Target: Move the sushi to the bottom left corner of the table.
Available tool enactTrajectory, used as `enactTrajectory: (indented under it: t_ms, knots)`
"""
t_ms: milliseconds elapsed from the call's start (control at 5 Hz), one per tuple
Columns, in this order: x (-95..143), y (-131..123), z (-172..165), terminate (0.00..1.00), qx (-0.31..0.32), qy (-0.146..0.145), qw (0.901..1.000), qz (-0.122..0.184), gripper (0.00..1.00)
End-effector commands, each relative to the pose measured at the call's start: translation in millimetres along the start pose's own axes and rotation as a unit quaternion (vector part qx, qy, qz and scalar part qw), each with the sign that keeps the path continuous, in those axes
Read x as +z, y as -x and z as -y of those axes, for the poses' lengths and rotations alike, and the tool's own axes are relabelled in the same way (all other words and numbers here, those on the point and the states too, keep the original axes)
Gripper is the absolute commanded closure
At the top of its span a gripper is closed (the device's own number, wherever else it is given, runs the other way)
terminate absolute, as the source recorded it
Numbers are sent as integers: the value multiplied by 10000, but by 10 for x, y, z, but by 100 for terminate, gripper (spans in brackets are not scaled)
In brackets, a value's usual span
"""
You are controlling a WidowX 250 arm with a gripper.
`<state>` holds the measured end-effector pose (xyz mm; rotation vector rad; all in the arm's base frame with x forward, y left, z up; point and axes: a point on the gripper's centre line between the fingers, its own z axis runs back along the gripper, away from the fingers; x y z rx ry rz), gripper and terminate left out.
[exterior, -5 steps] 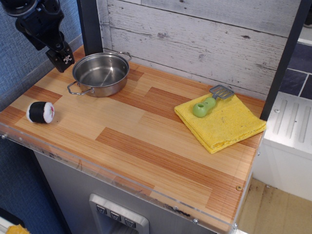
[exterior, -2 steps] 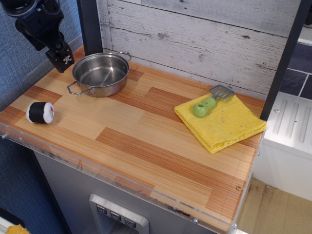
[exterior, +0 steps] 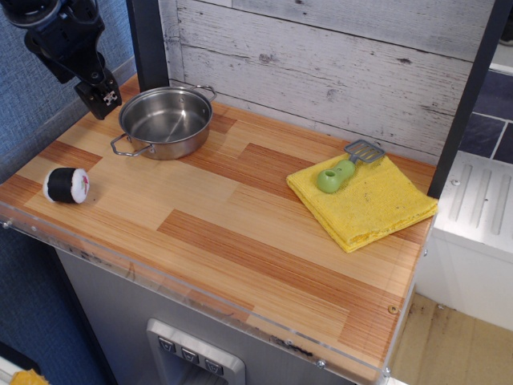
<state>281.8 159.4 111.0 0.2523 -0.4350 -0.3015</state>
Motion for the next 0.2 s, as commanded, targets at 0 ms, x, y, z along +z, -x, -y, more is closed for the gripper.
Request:
enactTrajectory:
  t_ms: [0]
  knots:
    - [208, -56, -30, 100, -8, -244, 9995, 211, 0]
